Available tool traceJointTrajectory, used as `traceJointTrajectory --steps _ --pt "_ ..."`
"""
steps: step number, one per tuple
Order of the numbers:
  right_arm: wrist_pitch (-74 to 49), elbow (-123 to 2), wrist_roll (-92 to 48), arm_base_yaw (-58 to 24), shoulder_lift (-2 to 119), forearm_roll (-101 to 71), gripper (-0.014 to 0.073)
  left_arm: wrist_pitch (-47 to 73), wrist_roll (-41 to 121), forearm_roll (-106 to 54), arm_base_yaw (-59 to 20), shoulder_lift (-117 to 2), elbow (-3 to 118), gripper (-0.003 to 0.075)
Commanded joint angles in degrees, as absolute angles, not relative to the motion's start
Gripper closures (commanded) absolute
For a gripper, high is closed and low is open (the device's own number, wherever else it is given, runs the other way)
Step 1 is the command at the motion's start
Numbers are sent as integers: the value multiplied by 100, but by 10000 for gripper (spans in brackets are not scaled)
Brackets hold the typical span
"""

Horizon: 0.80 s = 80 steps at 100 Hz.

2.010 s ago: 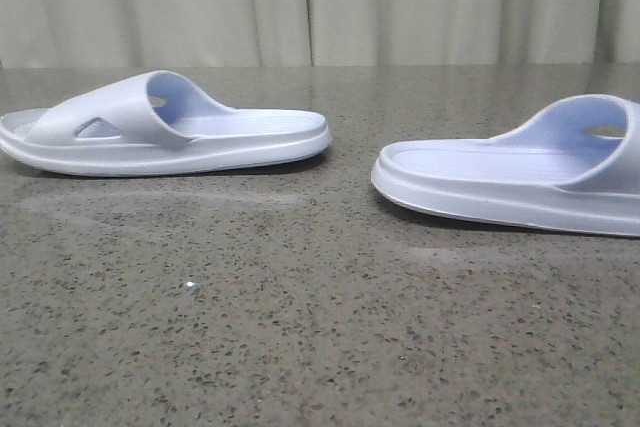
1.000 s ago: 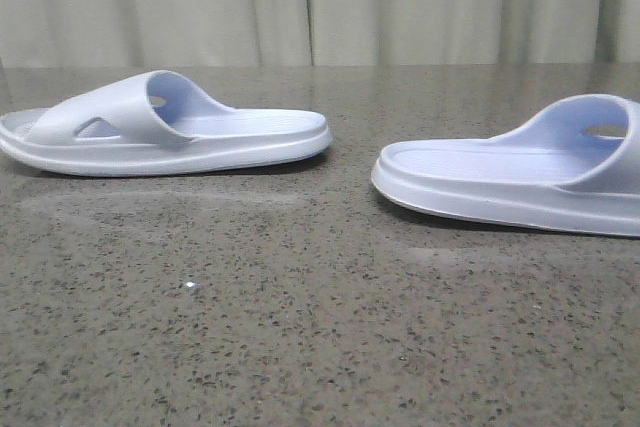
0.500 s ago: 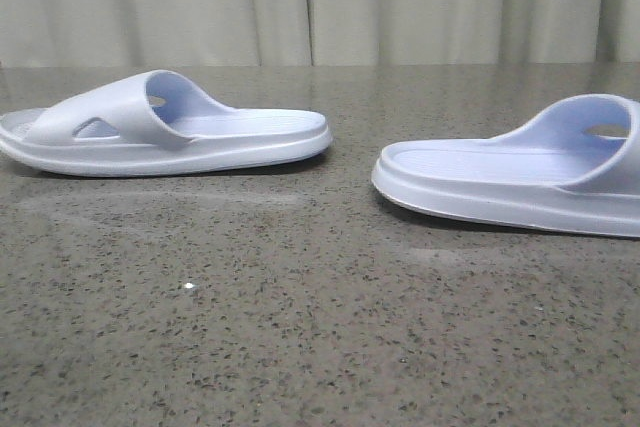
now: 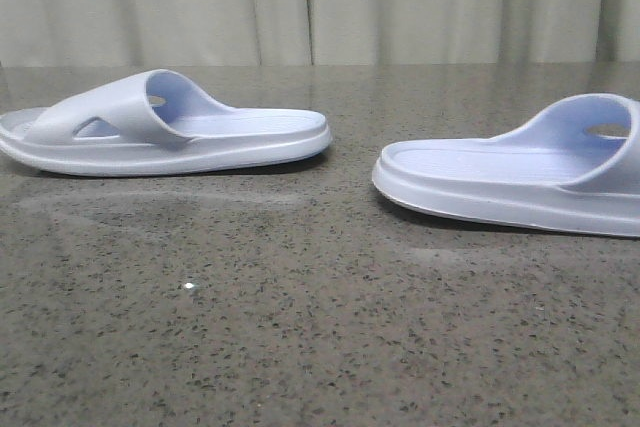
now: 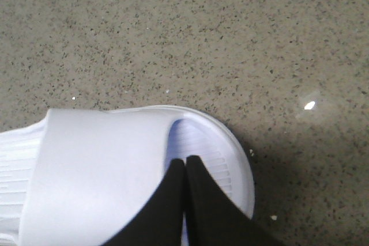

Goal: Insert blue slippers together front up
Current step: 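Lower both grippers onto the heel rims of the two blue slippers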

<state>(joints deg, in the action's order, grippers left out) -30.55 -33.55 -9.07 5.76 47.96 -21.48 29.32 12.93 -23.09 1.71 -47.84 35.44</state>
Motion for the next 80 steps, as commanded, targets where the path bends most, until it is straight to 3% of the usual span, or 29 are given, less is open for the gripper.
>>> traceJointTrajectory --steps 1,16,23,59,80 --pt "-3006 -3618 -995 620 4800 -1993 587 2853 1829 -2992 187 -5062 3846 613" --pt "-3082 -3619 -995 620 4826 -1944 301 2922 2616 -4027 187 -5369 3884 353" --pt "-3097 -3619 -995 620 4880 -1888 239 2935 2820 -4319 187 -5416 3883 276" --pt "-3256 -3619 -1175 1213 5436 -2045 243 3019 2998 -4440 187 -5416 3883 267" --pt "-3468 -3627 -2405 1625 5868 -3385 243 3095 3197 -4646 187 -5416 3883 267"
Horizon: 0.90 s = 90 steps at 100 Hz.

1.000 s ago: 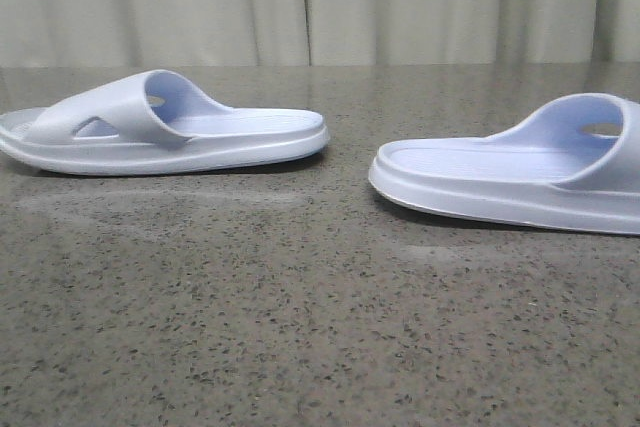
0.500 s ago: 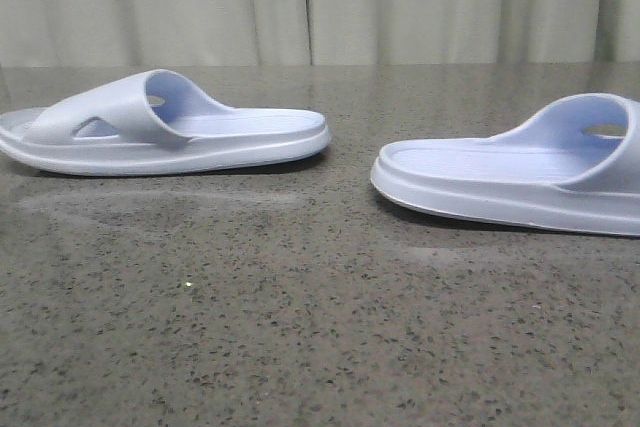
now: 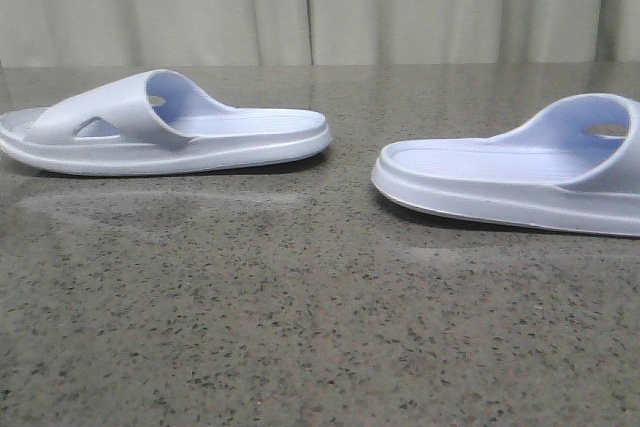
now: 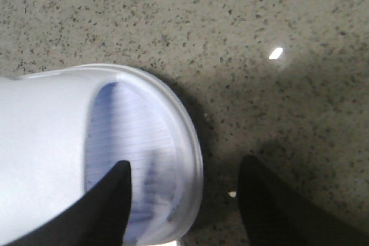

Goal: Insert blue slippers together front up
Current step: 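Lower both grippers onto the heel rims of the two blue slippers, then close both grippers on the slipper heels and lift them off the table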

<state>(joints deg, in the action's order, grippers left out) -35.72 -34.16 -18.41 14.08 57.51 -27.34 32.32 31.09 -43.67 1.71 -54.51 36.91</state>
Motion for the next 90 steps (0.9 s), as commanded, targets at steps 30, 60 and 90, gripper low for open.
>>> traceJointTrajectory --steps 30,60,90 --pt "-4435 -3888 -3716 2285 6706 -4880 246 3185 3323 -4794 187 -5416 3883 267" --pt "-4796 -4032 -3746 2290 6942 -4952 699 3293 3370 -5014 187 -5501 3883 267" --pt "-4773 -4032 -3746 2290 6942 -4952 694 4057 3860 -5990 474 -6626 4343 279"
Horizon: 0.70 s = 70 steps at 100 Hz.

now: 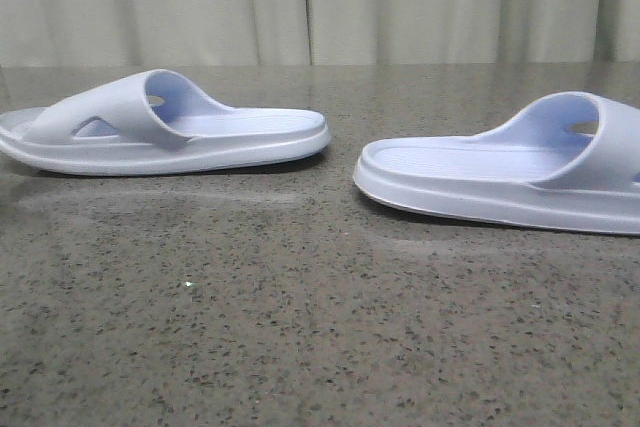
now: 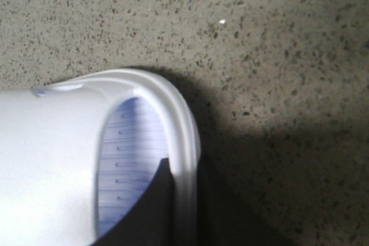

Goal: Insert blue slippers together front up
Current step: 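Close both grippers on the slipper heels and lift them off the table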

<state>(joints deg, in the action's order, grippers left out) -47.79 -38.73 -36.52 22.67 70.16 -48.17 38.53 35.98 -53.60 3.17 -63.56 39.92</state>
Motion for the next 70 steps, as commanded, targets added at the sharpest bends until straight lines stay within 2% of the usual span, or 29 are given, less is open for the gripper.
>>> traceJointTrajectory --steps 1,28,70 --pt "-4773 -4032 -3746 2290 6942 -4952 694 4094 3894 -6075 521 -6658 4380 279" --pt "-4773 -4032 -3746 2269 6942 -5065 694 5755 4981 -7473 1386 -7983 4841 285" --pt "-4726 -4032 -3746 2269 6942 -5076 694 5786 5121 -7481 1379 -8982 5531 285"
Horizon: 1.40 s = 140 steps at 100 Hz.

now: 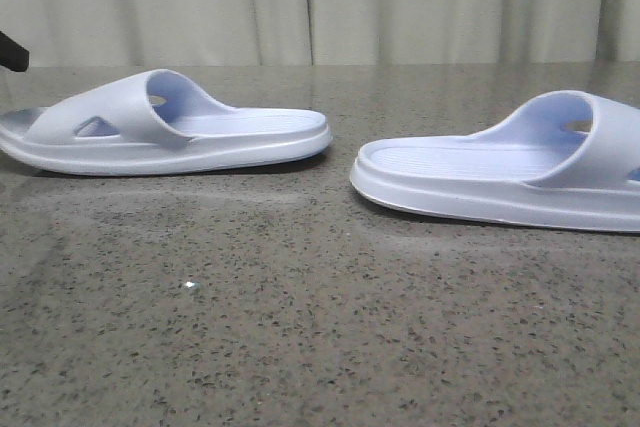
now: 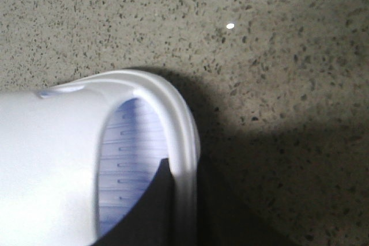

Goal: Insert blue slippers together front up
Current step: 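Close both grippers on the slipper heels and lift them off the table, then bring the slippers together, sliding the right gripper's slipper onto the left one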

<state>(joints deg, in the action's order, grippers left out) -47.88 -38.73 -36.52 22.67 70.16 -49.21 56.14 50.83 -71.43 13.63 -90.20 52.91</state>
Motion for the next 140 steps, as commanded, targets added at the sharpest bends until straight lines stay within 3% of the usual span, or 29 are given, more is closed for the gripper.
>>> traceJointTrajectory --steps 1,41,51,63,113,140 --pt "-4716 -4032 -3746 2269 6942 -5076 694 5786 5121 -7481 1379 -8994 5544 285" --pt "-4704 -4032 -3746 2269 6942 -5076 694 5838 5323 -7611 885 -9585 5590 311" --pt "-4704 -4032 -3746 2269 6942 -5076 694 5875 5323 -7622 863 -9702 5590 433" --pt "-4717 -4032 -3754 2269 6942 -5076 694 5881 5365 -7665 863 -9691 5590 706" --pt "-5150 -4683 -3801 2269 6942 -5557 694 6283 5421 -7545 1572 -8589 5590 705" --pt "-5947 -5140 -4647 2269 6942 -7299 694 6920 5359 -7615 1851 -8477 5590 705"
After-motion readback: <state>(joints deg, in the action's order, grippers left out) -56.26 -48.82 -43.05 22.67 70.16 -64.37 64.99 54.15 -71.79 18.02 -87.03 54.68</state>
